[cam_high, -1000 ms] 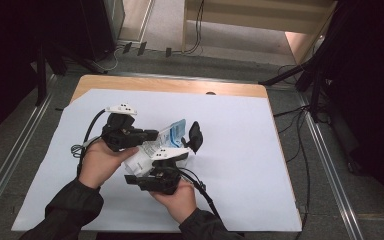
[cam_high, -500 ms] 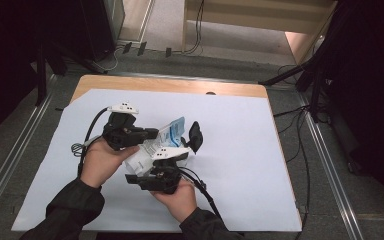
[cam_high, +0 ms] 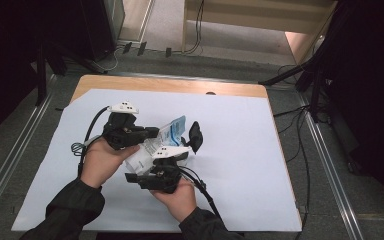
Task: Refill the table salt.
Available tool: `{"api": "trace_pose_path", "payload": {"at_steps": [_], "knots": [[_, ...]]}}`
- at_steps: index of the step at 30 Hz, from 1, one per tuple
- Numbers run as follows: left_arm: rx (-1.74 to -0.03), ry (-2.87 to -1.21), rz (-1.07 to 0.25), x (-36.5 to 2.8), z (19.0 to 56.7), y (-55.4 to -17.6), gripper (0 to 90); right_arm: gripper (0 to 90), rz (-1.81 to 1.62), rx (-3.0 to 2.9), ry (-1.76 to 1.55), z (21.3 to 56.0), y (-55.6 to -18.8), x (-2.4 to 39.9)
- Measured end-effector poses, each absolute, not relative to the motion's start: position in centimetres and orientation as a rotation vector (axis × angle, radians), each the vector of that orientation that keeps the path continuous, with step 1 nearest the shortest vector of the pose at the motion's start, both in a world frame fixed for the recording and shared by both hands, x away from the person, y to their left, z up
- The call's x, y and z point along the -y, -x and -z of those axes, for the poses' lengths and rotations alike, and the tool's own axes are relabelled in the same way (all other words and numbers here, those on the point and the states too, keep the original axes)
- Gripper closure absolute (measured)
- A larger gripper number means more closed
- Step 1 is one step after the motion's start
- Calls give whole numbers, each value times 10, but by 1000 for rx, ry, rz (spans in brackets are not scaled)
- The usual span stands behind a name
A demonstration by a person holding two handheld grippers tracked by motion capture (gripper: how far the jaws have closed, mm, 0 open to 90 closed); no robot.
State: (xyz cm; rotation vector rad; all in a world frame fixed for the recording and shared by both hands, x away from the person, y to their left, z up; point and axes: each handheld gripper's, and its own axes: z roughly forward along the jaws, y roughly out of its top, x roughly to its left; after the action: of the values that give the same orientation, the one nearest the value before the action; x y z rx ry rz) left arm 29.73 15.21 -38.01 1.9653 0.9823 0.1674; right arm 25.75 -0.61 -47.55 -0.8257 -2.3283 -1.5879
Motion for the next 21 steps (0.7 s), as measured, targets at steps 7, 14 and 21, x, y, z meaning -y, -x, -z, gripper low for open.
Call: {"api": "trace_pose_path", "payload": {"at_steps": [7, 14, 21], "knots": [[-989, -1959, -160, -154, 382, -299, 900, 613, 1584, 2372, 811, 477, -257, 6], [-990, -1960, -154, -154, 382, -298, 900, 621, 1575, 2427, 794, 476, -255, 6], [-981, -1982, -143, -153, 383, -299, 900, 628, 1580, 2414, 796, 476, -254, 5]]}}
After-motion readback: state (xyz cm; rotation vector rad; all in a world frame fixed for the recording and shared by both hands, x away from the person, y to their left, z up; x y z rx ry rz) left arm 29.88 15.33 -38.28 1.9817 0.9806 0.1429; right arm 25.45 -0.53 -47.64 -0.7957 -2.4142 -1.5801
